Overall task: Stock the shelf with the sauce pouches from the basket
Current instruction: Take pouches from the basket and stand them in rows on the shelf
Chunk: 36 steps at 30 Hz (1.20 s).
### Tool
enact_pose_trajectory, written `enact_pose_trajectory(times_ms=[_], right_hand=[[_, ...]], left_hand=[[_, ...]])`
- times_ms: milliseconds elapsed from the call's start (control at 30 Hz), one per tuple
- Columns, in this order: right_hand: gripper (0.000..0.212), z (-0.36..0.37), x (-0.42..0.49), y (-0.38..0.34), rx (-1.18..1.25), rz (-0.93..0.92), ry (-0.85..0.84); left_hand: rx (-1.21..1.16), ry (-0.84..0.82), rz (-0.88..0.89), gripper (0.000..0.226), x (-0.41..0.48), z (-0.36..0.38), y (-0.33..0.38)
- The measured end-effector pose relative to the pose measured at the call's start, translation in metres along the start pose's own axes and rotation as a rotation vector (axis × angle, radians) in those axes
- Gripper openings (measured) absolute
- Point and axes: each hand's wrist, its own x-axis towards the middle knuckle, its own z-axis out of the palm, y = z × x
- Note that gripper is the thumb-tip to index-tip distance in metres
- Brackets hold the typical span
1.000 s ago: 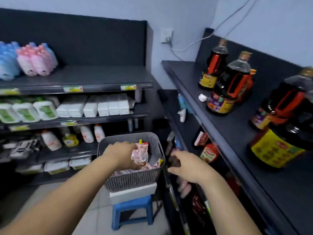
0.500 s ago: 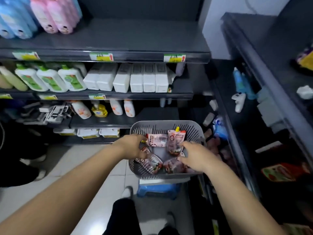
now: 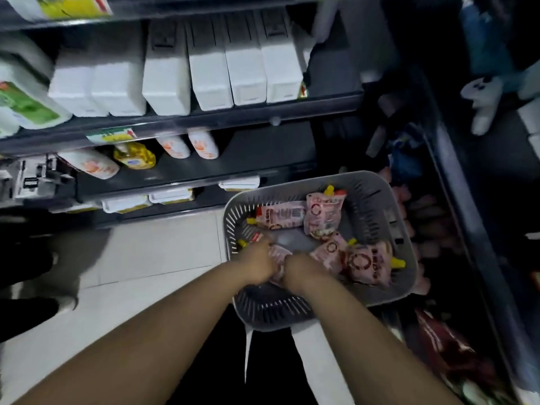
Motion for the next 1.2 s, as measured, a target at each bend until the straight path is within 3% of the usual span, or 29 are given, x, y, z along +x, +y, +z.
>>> enact_pose_trajectory(times_ms=[167, 233, 300, 400, 533, 633, 733, 800, 867, 933, 1000, 1100, 1200], right_hand=[[0.050, 0.034, 0.082, -0.017, -0.002, 0.147, -0.028], [0.058, 0.048, 0.099, -0.020, -0.113, 0.199, -0.015], [0.056, 0.062, 0.109, -0.021, -0.294, 0.176, 0.031], [0.050, 0.070, 0.117, -0.021, -0.280, 0.128, 0.088], [0.047, 0.059, 0.112, -0.005, 0.030, 0.033, 0.072], [0.045, 0.042, 0.094, 0.024, 0.506, -0.111, 0.030], [0.045, 0.024, 0.072, 0.054, 0.948, -0.049, -0.109], [0.038, 0.020, 0.058, 0.069, 1.206, 0.050, -0.157], [0.027, 0.019, 0.042, 0.078, 1.557, 0.079, -0.193], [0.028, 0.015, 0.027, 0.077, 1.821, 0.004, -0.229], [0.033, 0.010, 0.012, 0.072, 1.889, -0.134, -0.266], [0.040, -0.002, 0.004, 0.070, 1.705, -0.173, -0.298], [0.041, -0.015, 0.011, 0.081, 1.457, -0.113, -0.344]], left_hand=[[0.031, 0.025, -0.049, 0.063, 0.033, 0.025, -0.026], [0.018, 0.079, -0.076, 0.069, 0.043, 0.026, -0.028], [-0.002, 0.099, -0.070, 0.076, 0.051, 0.022, -0.024], [-0.052, 0.142, -0.036, 0.073, 0.060, 0.008, -0.016], [-0.132, 0.223, -0.020, 0.063, 0.055, -0.010, -0.005], [-0.193, 0.325, -0.017, 0.036, 0.051, -0.014, 0.002], [-0.335, 0.467, -0.071, 0.017, 0.049, -0.013, 0.010], [-0.483, 0.557, -0.134, 0.019, 0.046, -0.009, 0.015], [-0.578, 0.579, -0.195, 0.034, 0.045, -0.003, 0.022], [-0.600, 0.446, -0.242, 0.055, 0.043, 0.008, 0.027], [-0.760, 0.184, -0.307, 0.060, 0.042, 0.016, 0.031], [-1.233, -0.163, -0.314, 0.047, 0.040, 0.018, 0.029], [-1.350, -0.215, -0.174, 0.044, 0.039, 0.022, 0.018]])
